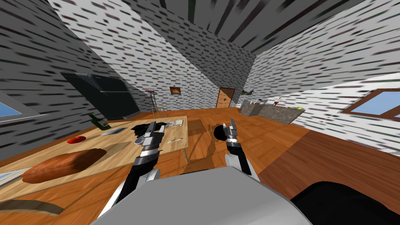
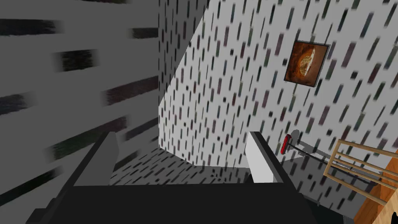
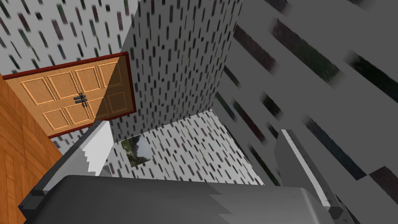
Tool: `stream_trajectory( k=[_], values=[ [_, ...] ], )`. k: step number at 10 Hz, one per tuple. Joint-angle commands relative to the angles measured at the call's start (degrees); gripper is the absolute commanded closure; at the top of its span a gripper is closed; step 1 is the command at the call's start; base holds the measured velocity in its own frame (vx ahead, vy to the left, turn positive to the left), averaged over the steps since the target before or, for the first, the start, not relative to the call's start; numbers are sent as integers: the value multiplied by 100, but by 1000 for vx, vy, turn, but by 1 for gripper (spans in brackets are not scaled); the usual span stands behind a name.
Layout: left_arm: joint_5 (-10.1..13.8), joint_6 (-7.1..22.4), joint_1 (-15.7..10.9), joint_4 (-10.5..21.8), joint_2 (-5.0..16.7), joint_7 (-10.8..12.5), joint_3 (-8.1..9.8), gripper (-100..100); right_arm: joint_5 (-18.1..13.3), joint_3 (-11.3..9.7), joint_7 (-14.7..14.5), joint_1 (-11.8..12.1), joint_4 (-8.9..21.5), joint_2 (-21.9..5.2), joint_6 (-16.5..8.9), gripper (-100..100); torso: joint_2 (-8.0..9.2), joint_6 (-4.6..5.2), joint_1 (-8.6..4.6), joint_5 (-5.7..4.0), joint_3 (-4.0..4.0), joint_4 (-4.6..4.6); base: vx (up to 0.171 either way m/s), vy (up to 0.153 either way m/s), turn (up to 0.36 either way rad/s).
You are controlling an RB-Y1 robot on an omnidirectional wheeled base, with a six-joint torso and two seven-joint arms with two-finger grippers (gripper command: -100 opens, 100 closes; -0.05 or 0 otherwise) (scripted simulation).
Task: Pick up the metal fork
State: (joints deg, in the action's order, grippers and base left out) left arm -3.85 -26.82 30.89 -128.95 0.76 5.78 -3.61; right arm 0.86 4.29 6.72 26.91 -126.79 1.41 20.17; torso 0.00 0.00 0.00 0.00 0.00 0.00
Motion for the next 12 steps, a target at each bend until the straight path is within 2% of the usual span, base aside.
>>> stream_trajectory(
  k=[1,4,7,8,10,11,12],
  values=[
    [85,134,-104,129,239,44,7,-100,0,0,0,0,0,0,0,0,0,0,0,0,0,0,-8,34,-21],
    [303,474,-364,445,507,153,22,-100,0,1,0,0,0,-1,0,0,7,1,29,7,4,1,-27,72,-33],
    [634,988,-755,906,697,318,44,-100,0,1,0,0,0,-1,0,0,9,1,45,10,5,2,-32,100,-46],
    [634,988,-755,906,697,318,44,-100,0,1,0,0,0,-1,0,0,10,0,39,10,6,2,-35,69,-16],
    [907,1384,-1076,1237,796,452,62,-100,0,1,0,0,0,-1,0,0,11,1,29,7,6,2,-40,88,-51],
    [907,1412,-1076,1284,796,452,62,-100,0,1,0,-1,0,-1,0,0,13,0,40,9,8,3,-42,82,-31],
    [1056,1644,-1251,1488,840,524,71,-100,0,1,0,0,0,-1,0,0,13,0,33,9,7,3,-40,71,-34]
  ],
)
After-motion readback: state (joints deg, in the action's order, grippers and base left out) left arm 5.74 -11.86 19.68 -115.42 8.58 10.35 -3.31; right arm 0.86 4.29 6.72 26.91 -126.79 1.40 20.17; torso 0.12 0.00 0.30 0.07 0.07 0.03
